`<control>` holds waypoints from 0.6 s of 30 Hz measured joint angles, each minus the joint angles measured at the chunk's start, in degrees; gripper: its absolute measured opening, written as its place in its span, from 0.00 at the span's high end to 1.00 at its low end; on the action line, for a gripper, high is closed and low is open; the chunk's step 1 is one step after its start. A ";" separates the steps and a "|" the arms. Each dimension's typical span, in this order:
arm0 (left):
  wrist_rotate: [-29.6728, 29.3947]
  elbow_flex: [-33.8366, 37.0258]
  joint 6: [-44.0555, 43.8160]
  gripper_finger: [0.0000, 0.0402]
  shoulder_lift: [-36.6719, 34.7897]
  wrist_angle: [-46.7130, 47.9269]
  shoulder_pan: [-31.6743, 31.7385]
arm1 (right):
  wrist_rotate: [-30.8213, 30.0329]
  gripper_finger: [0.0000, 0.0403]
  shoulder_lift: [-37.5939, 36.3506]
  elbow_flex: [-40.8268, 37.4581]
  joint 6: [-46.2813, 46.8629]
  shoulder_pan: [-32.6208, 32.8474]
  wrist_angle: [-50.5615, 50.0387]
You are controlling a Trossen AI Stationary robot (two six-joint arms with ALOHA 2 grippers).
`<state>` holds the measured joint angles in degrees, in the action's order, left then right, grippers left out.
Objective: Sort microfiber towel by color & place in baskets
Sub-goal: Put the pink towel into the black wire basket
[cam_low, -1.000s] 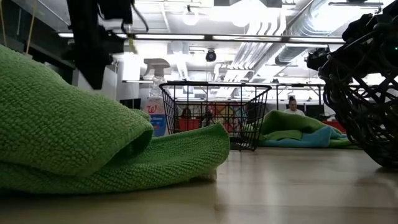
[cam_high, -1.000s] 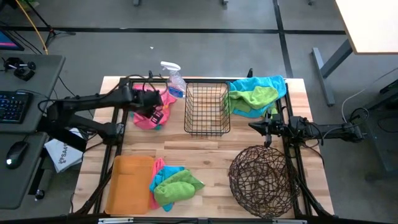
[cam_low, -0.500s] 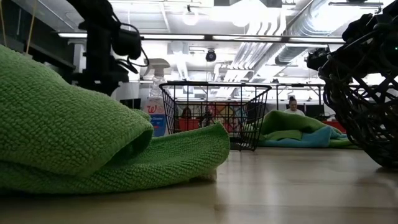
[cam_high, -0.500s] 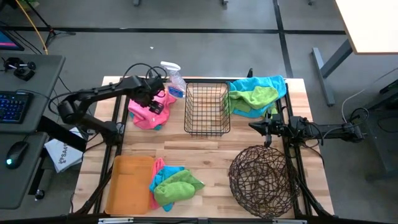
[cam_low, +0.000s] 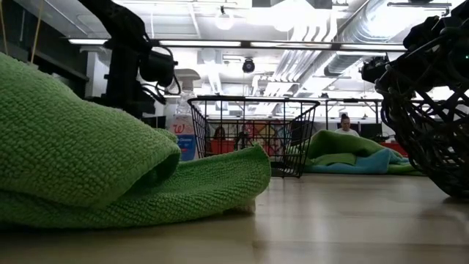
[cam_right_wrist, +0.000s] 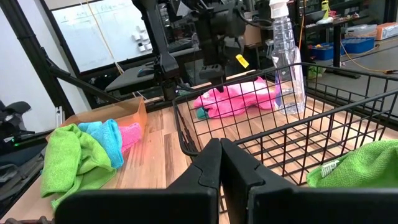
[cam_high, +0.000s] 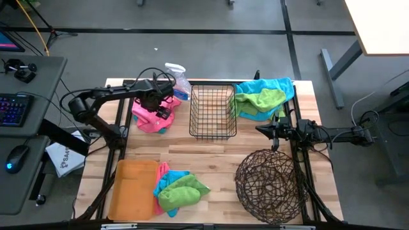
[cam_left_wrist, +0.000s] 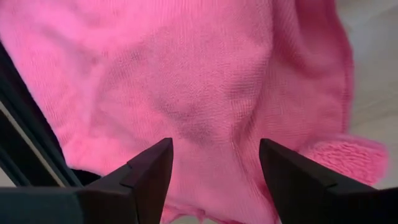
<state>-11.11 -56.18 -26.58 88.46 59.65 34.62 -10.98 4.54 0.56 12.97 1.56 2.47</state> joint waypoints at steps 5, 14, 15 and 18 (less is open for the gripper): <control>-2.84 0.00 -0.27 0.46 1.75 0.00 -1.70 | 0.00 1.00 0.00 0.01 -0.01 -0.01 -0.01; -4.92 0.02 1.65 0.94 1.40 -0.01 -3.33 | 0.00 1.00 0.00 0.02 0.00 -0.02 0.01; -4.92 0.02 1.67 0.97 1.18 0.00 -3.33 | 0.00 1.00 0.00 0.02 0.00 -0.02 -0.01; -5.05 0.01 2.82 0.97 -0.02 0.20 -3.12 | 0.00 1.00 -0.01 0.02 0.00 -0.01 0.01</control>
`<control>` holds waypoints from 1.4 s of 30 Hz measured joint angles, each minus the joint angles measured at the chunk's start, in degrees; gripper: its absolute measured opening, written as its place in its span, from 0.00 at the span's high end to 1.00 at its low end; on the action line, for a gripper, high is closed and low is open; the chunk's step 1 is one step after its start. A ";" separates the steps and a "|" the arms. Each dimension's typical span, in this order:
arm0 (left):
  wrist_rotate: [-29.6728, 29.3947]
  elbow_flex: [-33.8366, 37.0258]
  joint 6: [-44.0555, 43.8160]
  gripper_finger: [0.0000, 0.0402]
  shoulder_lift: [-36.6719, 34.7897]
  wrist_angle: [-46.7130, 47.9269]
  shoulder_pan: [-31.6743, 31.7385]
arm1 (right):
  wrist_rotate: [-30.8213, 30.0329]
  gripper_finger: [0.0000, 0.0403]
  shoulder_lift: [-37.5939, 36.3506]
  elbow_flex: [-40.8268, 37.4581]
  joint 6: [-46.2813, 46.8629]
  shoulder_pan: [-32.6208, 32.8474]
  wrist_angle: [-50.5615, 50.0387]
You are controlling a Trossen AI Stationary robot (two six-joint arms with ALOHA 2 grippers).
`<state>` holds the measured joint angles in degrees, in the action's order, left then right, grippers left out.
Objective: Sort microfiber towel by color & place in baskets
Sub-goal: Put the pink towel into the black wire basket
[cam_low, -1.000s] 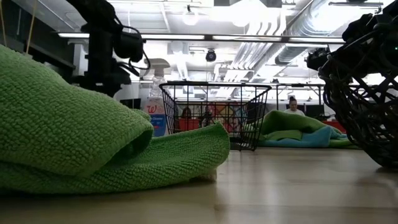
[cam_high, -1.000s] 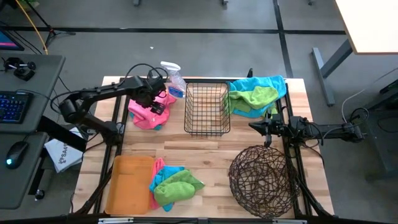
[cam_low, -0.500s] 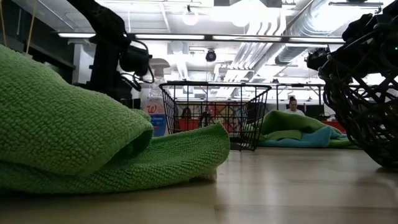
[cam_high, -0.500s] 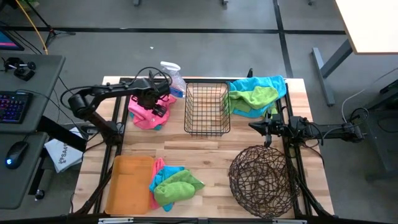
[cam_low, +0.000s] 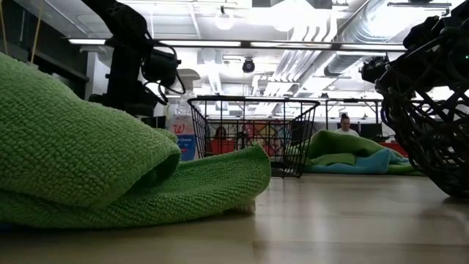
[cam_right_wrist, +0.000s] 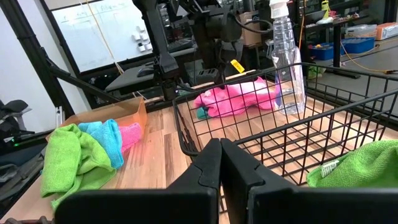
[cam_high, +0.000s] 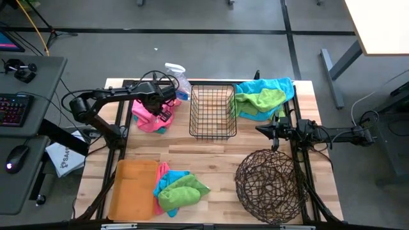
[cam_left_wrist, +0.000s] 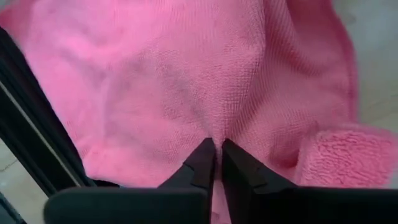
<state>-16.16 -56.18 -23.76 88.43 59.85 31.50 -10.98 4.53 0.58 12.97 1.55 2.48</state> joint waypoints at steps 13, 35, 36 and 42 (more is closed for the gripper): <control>-2.34 -24.89 1.78 1.00 -21.88 13.84 -0.06 | 0.00 1.00 -0.01 -0.01 0.00 -0.01 0.00; 5.30 -34.39 16.08 1.00 -8.73 -36.93 -18.88 | -0.02 1.00 -0.01 -0.02 0.00 0.01 0.00; 5.68 -34.36 16.84 1.00 -7.28 -37.53 -18.88 | 0.00 1.00 -0.01 -0.02 0.00 -0.01 0.00; 3.65 -34.34 18.49 1.00 -2.99 -34.69 -16.83 | 0.00 1.00 -0.01 0.00 0.00 -0.01 0.00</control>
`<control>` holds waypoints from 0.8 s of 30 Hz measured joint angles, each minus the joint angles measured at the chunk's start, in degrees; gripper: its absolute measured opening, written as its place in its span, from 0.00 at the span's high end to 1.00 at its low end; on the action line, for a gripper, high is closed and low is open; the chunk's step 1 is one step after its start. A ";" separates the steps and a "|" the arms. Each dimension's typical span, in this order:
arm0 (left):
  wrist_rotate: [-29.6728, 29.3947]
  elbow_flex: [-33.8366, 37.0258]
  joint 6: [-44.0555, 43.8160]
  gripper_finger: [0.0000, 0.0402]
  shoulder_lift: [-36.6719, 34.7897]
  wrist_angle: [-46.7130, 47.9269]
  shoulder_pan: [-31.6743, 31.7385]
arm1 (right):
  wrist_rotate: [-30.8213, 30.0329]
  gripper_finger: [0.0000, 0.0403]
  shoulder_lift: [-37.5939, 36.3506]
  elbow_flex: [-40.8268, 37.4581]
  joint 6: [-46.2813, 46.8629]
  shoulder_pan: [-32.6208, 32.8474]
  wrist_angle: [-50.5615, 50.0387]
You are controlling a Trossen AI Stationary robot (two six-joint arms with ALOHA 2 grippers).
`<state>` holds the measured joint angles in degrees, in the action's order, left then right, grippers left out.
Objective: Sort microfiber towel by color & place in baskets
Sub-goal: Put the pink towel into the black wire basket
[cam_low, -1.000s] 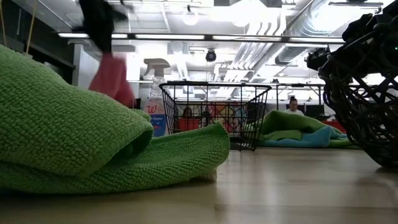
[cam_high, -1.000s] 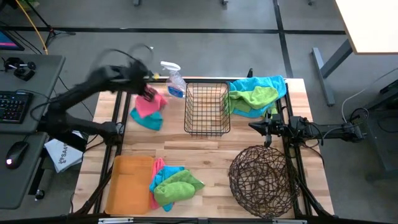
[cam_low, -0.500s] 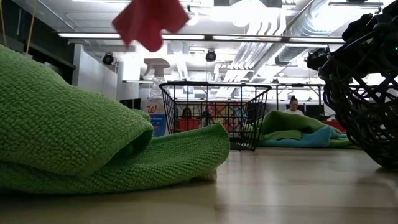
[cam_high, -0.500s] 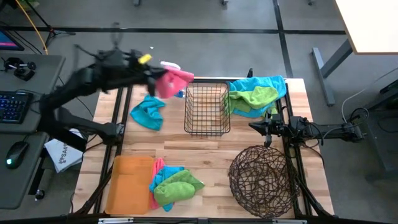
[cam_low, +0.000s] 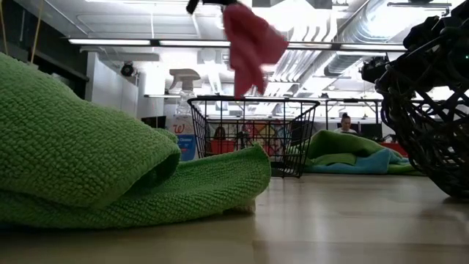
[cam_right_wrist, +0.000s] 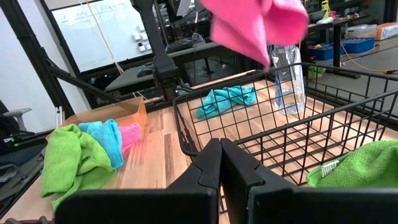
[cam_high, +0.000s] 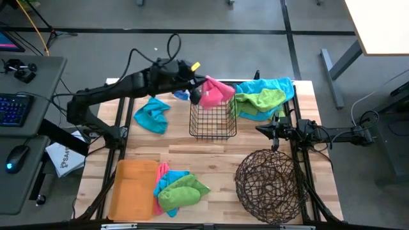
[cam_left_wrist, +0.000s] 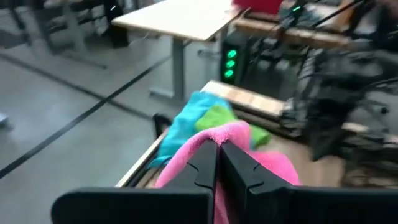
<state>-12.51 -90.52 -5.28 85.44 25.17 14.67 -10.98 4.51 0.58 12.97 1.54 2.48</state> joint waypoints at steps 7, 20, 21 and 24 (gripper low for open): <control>6.25 7.24 -3.57 1.00 2.06 -8.27 1.64 | -0.02 1.00 0.00 -0.01 0.00 0.00 0.00; 7.08 24.32 -17.02 0.98 1.93 -21.73 0.11 | 0.00 1.00 0.00 -0.02 0.00 0.02 -0.01; 7.15 24.33 -17.17 0.96 1.93 -21.81 0.11 | 0.00 1.00 0.00 -0.02 0.00 0.02 0.00; 8.61 24.26 -17.18 0.90 1.86 -23.66 -0.06 | 0.00 1.00 0.00 0.00 0.00 0.00 -0.01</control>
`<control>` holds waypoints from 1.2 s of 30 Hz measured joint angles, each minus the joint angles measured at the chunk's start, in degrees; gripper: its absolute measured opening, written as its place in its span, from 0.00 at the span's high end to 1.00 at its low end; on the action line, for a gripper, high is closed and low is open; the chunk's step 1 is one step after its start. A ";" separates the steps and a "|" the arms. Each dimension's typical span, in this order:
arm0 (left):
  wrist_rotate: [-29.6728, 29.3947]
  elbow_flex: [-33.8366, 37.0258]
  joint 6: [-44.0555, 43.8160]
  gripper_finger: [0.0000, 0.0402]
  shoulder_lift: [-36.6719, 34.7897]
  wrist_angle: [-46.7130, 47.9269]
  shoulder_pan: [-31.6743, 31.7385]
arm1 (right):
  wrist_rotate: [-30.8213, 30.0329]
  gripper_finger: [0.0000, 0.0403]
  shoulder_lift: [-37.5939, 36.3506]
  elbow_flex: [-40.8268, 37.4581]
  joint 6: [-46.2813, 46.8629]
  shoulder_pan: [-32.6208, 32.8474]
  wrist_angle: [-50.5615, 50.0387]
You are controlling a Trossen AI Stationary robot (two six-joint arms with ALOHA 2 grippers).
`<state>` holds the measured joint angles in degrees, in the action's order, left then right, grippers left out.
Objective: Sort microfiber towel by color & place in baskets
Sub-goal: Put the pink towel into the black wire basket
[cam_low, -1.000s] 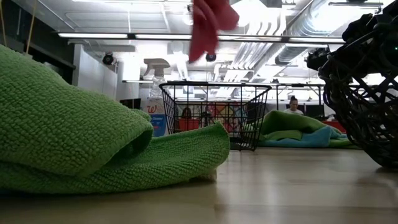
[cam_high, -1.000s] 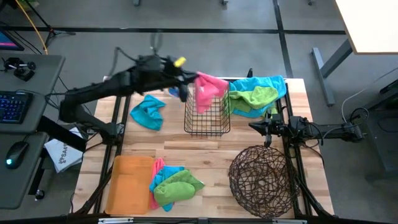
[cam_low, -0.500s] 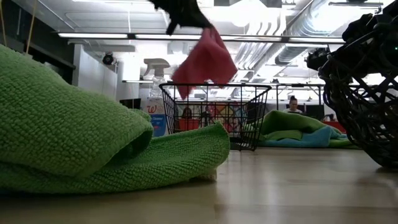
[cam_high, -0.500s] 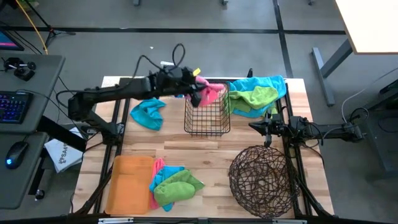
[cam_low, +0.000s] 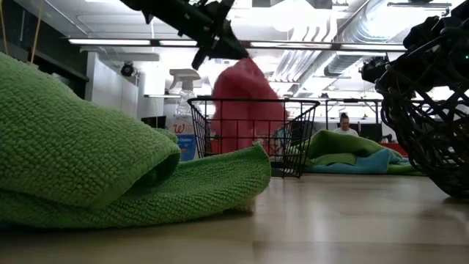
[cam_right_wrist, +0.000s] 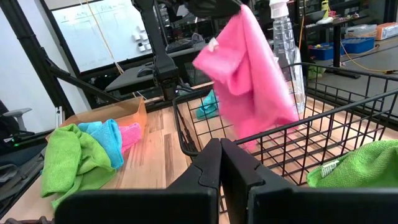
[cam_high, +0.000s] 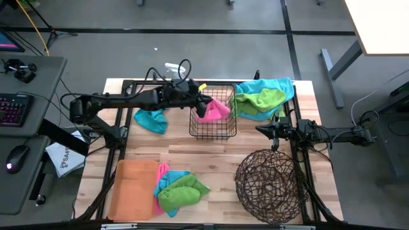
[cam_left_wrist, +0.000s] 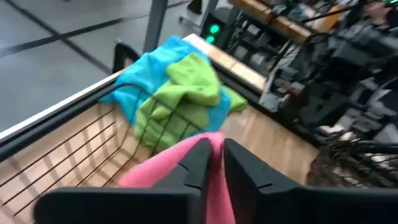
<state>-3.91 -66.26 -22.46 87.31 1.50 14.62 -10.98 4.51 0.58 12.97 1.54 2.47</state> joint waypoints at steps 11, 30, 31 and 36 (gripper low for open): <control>10.88 -2.74 1.58 0.50 -0.16 -1.87 -2.39 | 0.00 1.00 0.00 -0.01 0.00 0.01 0.01; 18.74 1.26 4.75 0.40 -6.55 46.91 -22.09 | 0.00 1.00 0.02 -0.02 0.00 0.00 0.01; 18.76 3.06 5.04 0.40 -6.38 46.67 -22.66 | -0.01 1.00 0.02 -0.02 0.00 0.02 0.01; 18.55 10.42 3.25 0.41 -6.21 43.61 -22.42 | -0.01 1.00 0.02 -0.02 0.00 0.00 0.01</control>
<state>14.64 -55.84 -19.21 81.10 45.11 -7.81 -11.00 4.54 0.56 12.97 1.54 2.48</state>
